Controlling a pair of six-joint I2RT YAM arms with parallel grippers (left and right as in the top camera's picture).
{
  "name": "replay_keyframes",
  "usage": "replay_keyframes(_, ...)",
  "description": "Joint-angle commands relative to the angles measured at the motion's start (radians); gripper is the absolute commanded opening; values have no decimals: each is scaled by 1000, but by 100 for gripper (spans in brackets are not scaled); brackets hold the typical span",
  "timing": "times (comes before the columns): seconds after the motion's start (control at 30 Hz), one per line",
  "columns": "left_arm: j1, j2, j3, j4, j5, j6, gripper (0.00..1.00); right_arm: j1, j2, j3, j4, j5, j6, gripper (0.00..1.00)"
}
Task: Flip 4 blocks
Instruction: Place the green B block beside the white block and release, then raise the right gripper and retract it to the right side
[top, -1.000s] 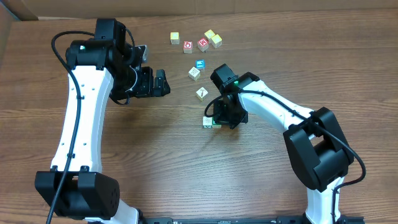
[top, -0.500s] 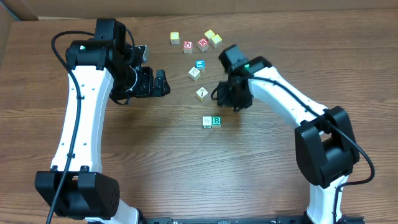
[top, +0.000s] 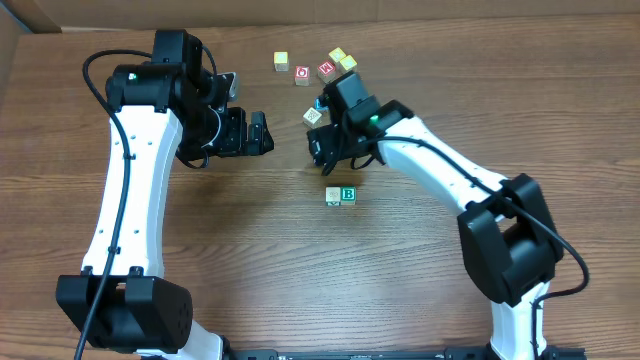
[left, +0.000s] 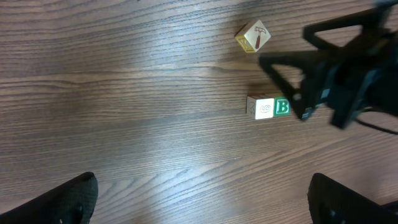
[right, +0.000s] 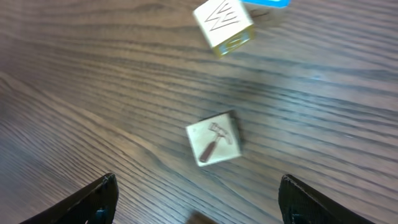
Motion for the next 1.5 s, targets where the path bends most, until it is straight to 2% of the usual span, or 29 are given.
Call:
replay_keyframes(0.0,-7,8,28,2,14,-7,99,16,55,16,34,83,-47,83)
replay_keyframes(0.23,-7,8,28,2,14,-7,100,16,119,16,121,94,-64,82)
replay_keyframes(0.3,-7,8,28,2,14,-7,100,15,130,16,138,93,-63,75)
replay_keyframes(0.37,-7,8,28,2,14,-7,100,15,137,16,144,93,-63,63)
replay_keyframes(0.43,-7,8,28,2,14,-7,100,15,142,16,144,93,-63,60)
replay_keyframes(0.6,-7,8,28,2,14,-7,100,15,141,16,143,93,-62,41)
replay_keyframes(0.67,-7,8,28,2,14,-7,100,15,128,16,143,90,-55,39)
replay_keyframes(0.87,-7,8,28,2,14,-7,100,15,-8,46,74,89,-43,38)
replay_keyframes(0.97,-7,8,28,2,14,-7,100,26,-146,62,-12,80,6,38)
replay_keyframes(1.07,-7,8,28,2,14,-7,100,31,-240,62,-79,81,57,32)
replay_keyframes(1.13,-7,8,28,2,14,-7,100,31,-290,62,-117,82,87,31)
replay_keyframes(1.23,-7,8,28,2,14,-7,100,31,-325,62,-141,82,97,41)
replay_keyframes(1.27,-7,8,28,2,14,-8,100,31,-325,62,-144,82,97,52)
replay_keyframes(1.33,-7,8,28,2,14,-7,100,31,-318,61,-163,82,96,82)
replay_keyframes(1.37,-7,8,28,2,14,-7,100,31,-312,60,-177,87,96,93)
replay_keyframes(1.47,-7,8,28,2,14,-7,100,19,-308,60,-223,146,124,100)
